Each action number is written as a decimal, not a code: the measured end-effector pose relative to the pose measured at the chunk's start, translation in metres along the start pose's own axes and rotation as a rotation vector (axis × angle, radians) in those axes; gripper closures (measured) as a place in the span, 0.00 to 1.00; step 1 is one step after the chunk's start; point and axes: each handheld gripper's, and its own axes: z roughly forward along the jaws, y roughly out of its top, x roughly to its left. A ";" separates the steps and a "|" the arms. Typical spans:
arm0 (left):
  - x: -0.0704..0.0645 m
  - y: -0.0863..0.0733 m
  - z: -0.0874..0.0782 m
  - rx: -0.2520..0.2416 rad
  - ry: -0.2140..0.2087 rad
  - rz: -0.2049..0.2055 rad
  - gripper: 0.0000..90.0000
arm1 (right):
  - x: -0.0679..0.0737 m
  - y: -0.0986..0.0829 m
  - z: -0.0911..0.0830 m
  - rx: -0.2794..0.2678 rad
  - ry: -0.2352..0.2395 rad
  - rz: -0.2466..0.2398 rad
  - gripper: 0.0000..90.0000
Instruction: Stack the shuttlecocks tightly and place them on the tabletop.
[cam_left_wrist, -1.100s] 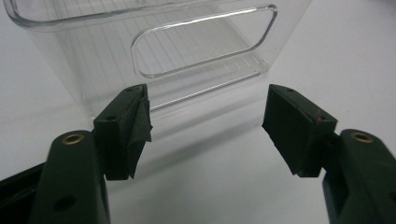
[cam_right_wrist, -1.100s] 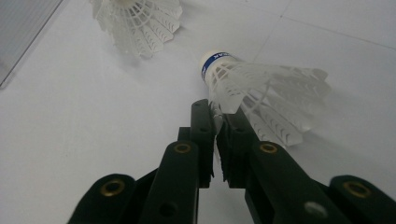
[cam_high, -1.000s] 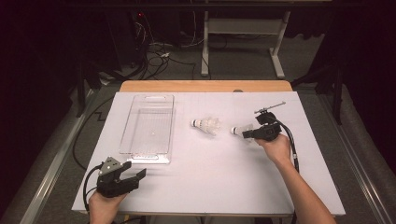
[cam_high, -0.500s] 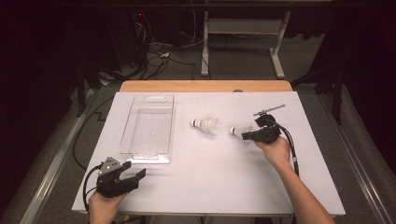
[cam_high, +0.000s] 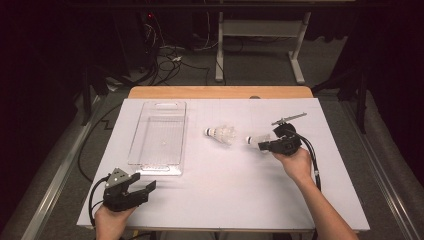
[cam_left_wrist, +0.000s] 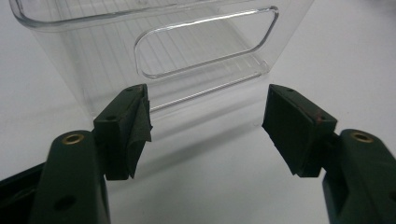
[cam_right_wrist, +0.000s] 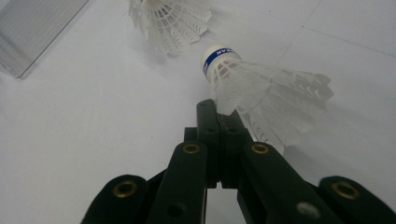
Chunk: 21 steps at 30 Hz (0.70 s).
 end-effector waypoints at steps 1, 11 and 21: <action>0.000 0.000 0.000 0.000 0.000 0.000 0.37 | 0.001 0.000 0.000 -0.001 0.003 -0.004 1.00; 0.000 0.000 0.000 -0.001 -0.002 0.000 0.37 | 0.008 -0.001 -0.002 -0.014 0.013 -0.019 1.00; 0.000 0.000 0.000 -0.001 -0.002 0.000 0.37 | 0.014 0.000 -0.003 -0.027 0.031 -0.028 1.00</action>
